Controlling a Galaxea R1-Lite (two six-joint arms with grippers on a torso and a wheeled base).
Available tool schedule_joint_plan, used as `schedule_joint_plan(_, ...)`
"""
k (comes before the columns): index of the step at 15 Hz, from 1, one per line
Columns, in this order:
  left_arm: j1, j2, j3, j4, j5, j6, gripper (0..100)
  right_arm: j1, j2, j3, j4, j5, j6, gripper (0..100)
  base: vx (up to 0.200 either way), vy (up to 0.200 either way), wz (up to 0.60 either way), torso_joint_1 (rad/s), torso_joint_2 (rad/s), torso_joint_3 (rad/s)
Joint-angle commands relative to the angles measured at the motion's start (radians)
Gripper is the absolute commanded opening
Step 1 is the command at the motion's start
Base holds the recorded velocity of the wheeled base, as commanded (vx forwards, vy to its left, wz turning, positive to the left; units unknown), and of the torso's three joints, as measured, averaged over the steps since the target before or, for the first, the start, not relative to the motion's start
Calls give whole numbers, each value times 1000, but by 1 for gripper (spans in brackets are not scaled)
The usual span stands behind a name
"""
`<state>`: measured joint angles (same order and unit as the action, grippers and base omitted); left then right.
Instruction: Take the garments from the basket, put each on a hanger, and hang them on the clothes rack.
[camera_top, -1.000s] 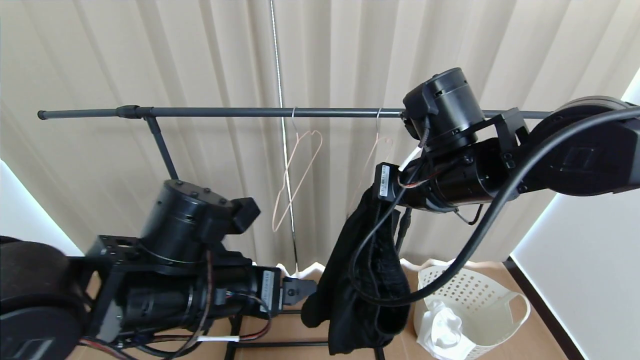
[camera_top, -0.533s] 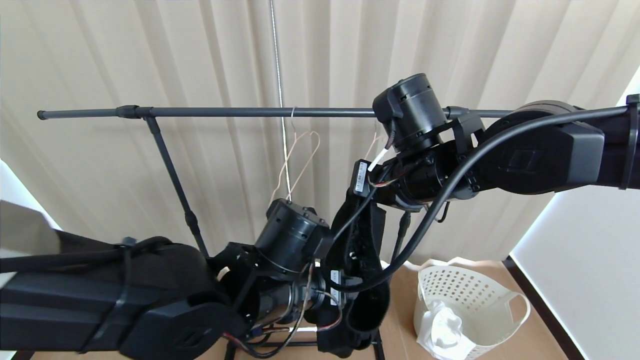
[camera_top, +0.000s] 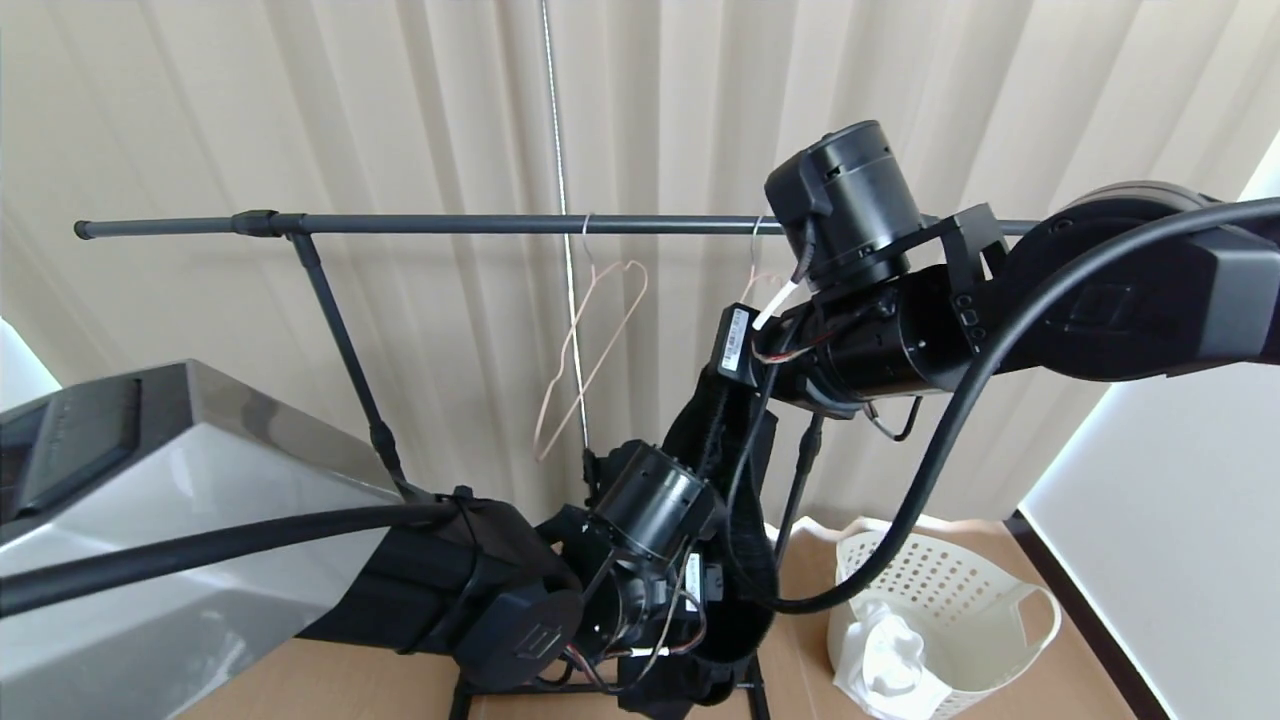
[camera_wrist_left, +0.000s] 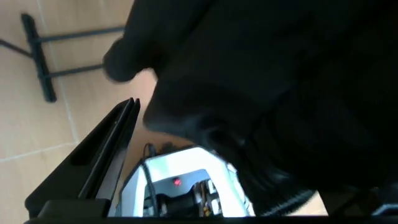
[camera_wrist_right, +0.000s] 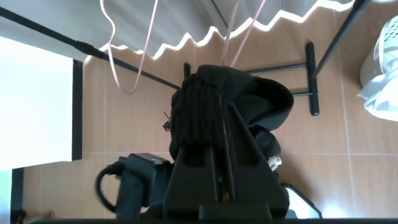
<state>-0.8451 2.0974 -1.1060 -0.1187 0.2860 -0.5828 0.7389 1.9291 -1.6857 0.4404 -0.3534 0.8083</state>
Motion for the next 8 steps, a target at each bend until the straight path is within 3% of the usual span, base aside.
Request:
schedule_joint_plan(1,0,9,38,2,38,-2,100,-7,-41,5,1,-1,2,0,0,0,0,0,0,0)
schedule_joint_plan(3,-3,-16,89,-2,90,0,100,-21,-71,23,1,-4,0,0,0,0,0,0,0,0)
schedule_joint_plan(8,-17,-131,166,-6,88,-2,100,-89,-104,55,1,-42,-1,0,0,0,0,0,0,0)
